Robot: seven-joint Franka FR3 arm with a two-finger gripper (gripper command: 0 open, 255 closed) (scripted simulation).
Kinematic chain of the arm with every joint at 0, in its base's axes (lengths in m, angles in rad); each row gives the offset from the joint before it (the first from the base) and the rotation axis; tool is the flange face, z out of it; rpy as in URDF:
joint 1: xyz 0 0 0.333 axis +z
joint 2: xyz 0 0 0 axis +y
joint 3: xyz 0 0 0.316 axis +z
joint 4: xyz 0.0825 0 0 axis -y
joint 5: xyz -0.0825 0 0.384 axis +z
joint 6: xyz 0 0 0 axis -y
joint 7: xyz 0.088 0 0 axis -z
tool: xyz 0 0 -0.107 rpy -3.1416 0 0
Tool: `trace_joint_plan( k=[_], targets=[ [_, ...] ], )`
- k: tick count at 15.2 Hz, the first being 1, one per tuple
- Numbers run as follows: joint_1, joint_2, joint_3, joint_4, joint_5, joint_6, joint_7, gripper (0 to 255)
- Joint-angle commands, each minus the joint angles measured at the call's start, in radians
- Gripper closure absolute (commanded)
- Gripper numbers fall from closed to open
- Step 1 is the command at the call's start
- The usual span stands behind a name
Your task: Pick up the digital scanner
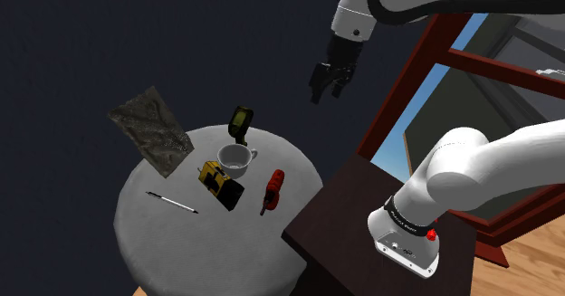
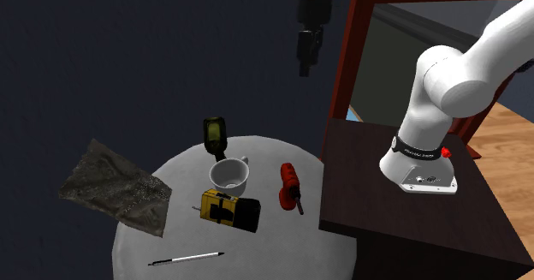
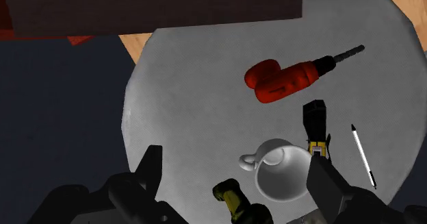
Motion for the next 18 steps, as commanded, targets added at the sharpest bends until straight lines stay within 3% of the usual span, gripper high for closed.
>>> trace_joint_plan(
  k=[1,6,10,18],
  targets=[
    [-0.004,0.058,0.041,-0.006,0.007,0.081,0.061,0],
    [-0.024,0.224,0.138,0.013,-0.006,0.259,0.22,0],
    [-0.052,0.379,0.208,0.06,-0.06,0.383,0.365,0],
    [-0.09,0.724,0.281,0.236,-0.307,0.539,0.724,0]
  ],
)
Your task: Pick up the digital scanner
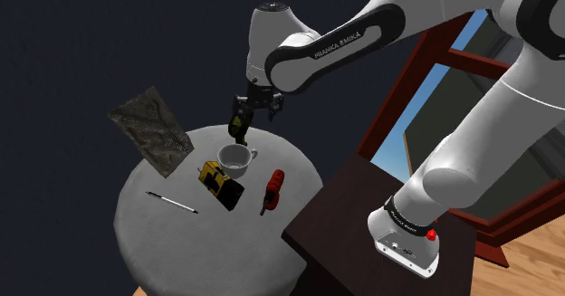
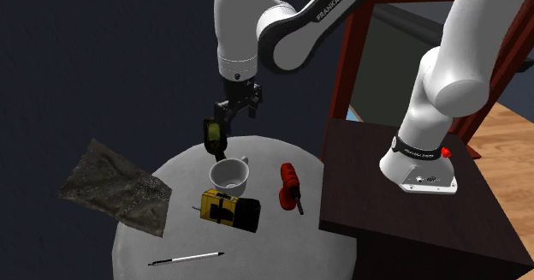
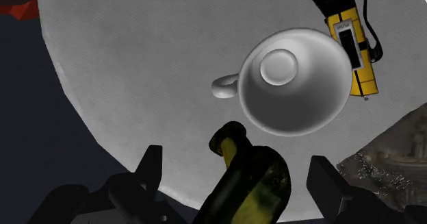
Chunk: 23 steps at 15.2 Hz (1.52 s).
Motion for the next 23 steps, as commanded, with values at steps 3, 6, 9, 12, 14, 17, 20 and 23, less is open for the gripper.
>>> trace_joint_plan(
  k=[3,6,9,12,14,17,20,23],
  targets=[
    [0.018,0.178,-0.012,0.115,-0.152,0.039,0.191,0],
    [0.052,0.3,-0.047,0.218,-0.24,0.04,0.302,0],
    [0.061,0.328,-0.059,0.213,-0.259,0.071,0.319,0],
    [0.068,0.357,-0.069,0.21,-0.28,0.101,0.337,0],
    [0.072,0.373,-0.075,0.209,-0.291,0.116,0.346,0],
    [0.071,0.373,-0.075,0.209,-0.291,0.116,0.346,255],
    [0.071,0.372,-0.075,0.207,-0.291,0.116,0.346,255],
    [0.072,0.372,-0.074,0.21,-0.29,0.114,0.346,255]
  ],
)
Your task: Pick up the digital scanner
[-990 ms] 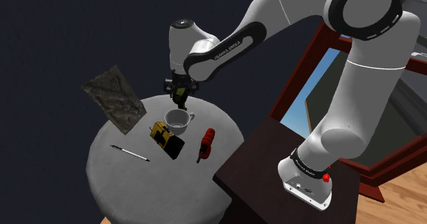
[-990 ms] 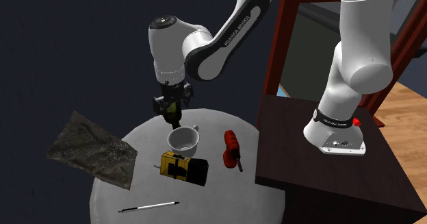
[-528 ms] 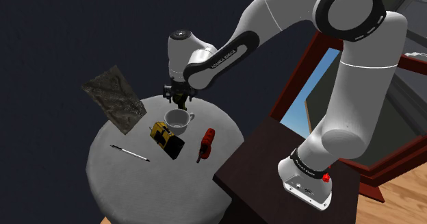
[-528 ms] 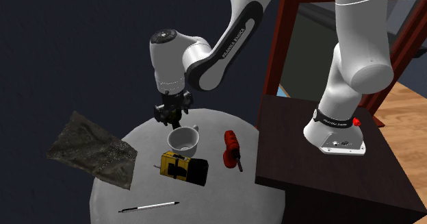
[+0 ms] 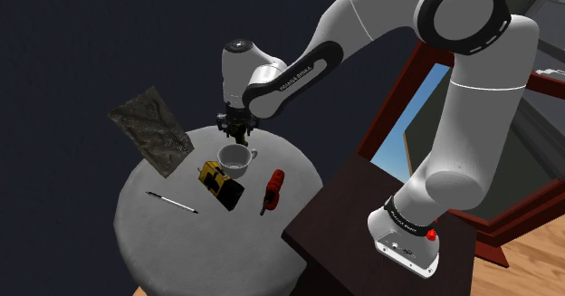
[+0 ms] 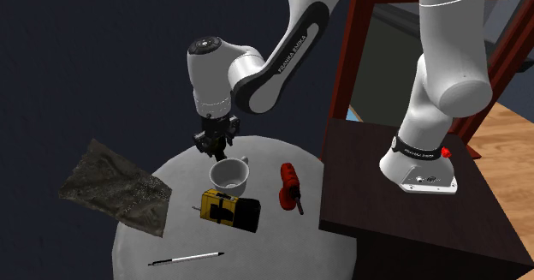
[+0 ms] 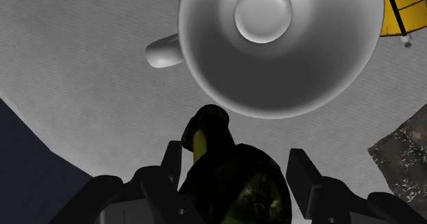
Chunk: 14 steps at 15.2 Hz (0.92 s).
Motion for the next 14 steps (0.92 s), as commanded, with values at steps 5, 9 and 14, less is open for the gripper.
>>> trace_joint_plan(
  k=[5,9,14],
  targets=[
    [-0.006,-0.018,0.006,-0.001,0.013,-0.018,-0.012,255],
    [-0.014,-0.057,0.019,0.004,0.041,-0.058,-0.035,255],
    [-0.023,-0.102,0.032,0.016,0.074,-0.11,-0.064,255]
  ],
)
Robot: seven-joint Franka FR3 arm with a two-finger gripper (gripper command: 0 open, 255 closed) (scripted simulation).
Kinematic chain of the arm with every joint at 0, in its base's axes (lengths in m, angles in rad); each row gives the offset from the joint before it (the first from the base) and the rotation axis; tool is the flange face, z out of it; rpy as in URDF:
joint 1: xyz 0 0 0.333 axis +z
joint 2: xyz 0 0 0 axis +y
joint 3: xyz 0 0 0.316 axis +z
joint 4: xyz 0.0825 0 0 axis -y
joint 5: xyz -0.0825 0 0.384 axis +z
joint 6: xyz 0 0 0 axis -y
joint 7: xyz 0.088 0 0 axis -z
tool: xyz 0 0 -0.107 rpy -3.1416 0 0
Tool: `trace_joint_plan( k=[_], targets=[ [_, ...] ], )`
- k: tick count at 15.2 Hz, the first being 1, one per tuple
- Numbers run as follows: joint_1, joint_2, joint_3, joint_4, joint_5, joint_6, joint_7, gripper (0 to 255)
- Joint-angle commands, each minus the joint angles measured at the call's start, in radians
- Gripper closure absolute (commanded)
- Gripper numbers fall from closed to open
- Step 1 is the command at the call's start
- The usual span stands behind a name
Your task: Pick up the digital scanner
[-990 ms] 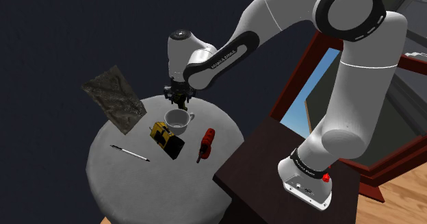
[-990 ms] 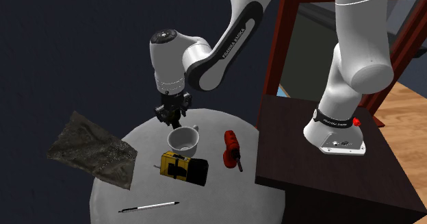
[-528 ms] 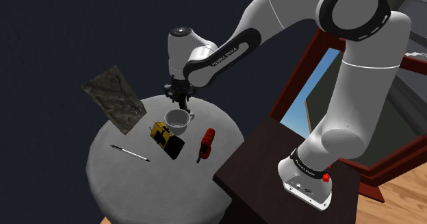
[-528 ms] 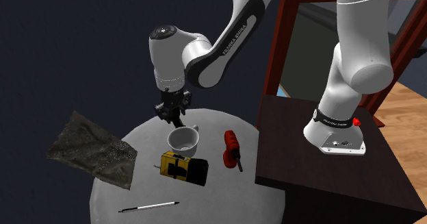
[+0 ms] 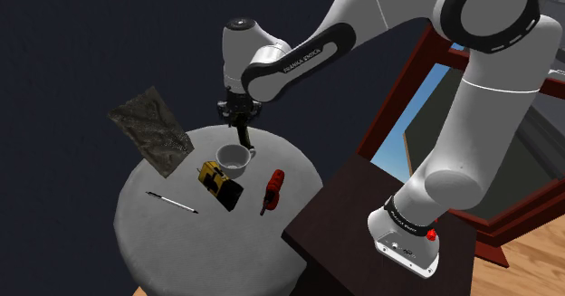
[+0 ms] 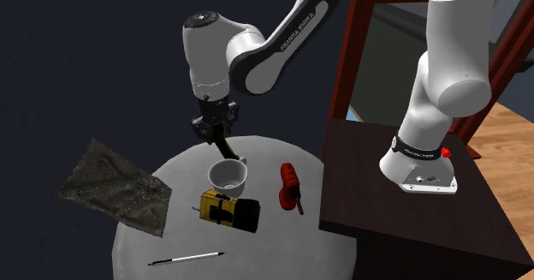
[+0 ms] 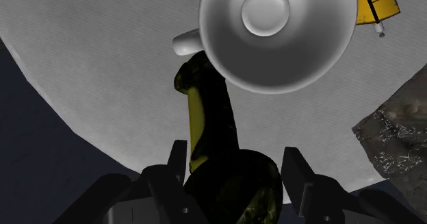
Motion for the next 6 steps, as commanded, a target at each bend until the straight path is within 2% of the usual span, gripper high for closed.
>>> trace_joint_plan(
  k=[1,6],
  targets=[
    [-0.004,-0.016,0.004,0.01,0.013,-0.023,-0.013,255],
    [-0.008,-0.042,0.011,0.02,0.032,-0.057,-0.03,255]
  ],
)
